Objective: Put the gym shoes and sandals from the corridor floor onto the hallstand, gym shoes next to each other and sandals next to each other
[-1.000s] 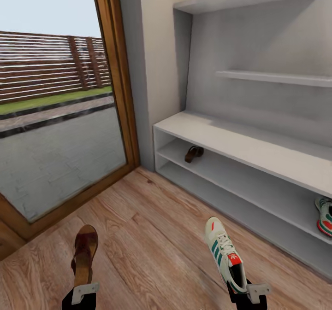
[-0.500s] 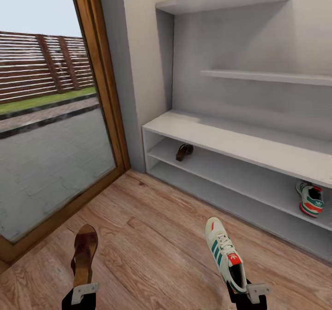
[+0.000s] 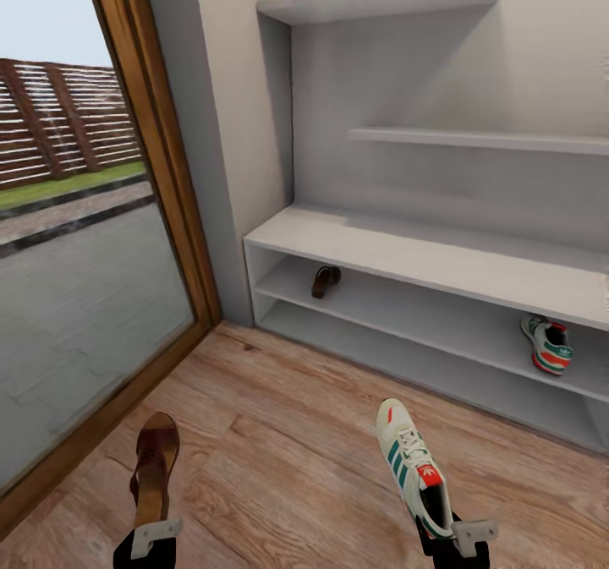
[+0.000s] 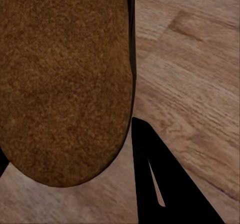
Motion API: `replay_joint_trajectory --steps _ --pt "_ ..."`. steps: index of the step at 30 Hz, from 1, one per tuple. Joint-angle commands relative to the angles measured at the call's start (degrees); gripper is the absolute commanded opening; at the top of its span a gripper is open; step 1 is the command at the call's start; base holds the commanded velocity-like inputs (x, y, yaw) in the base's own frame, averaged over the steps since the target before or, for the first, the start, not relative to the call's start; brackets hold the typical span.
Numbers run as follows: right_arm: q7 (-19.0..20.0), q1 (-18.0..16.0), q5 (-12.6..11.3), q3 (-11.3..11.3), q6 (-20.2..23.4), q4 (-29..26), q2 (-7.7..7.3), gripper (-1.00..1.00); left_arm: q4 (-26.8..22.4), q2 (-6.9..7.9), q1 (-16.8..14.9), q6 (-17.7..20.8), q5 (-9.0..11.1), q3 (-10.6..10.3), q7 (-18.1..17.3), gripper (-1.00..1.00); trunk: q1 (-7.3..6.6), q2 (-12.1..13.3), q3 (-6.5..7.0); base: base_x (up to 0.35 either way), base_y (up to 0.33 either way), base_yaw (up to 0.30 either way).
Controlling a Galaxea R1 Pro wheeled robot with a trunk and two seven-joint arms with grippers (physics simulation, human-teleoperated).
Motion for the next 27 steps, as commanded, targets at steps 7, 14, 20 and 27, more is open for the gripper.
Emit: replay_joint_trajectory --steps 7,14,20,27 --pt "0.4 -0.1 0.3 -0.5 -0.2 0.0 0.0 -1.0 0.0 -0.01 0.0 -0.2 -0.6 0.1 0.1 -1.0 0.0 0.0 -0.04 0.042 0.306 -0.265" --pt "0.4 -0.1 0.3 -0.5 -0.2 0.0 -0.01 -1.0 0.0 -0.01 0.0 -0.2 -0.6 0.1 0.1 -1.0 0.0 0.0 -0.04 0.001 0.158 -0.265" --pt "0.4 -0.1 0.3 -0.5 -0.2 0.0 0.02 -1.0 0.0 -0.01 0.0 -0.2 -0.7 0.0 0.1 -1.0 0.0 0.0 -0.04 0.0 0.002 -0.265" --pt "0.4 -0.1 0.3 -0.5 -0.2 0.0 -0.01 -1.0 0.1 -0.01 0.0 -0.2 -0.7 0.0 0.1 -1.0 0.0 0.0 -0.04 0.0 0.0 -0.265"
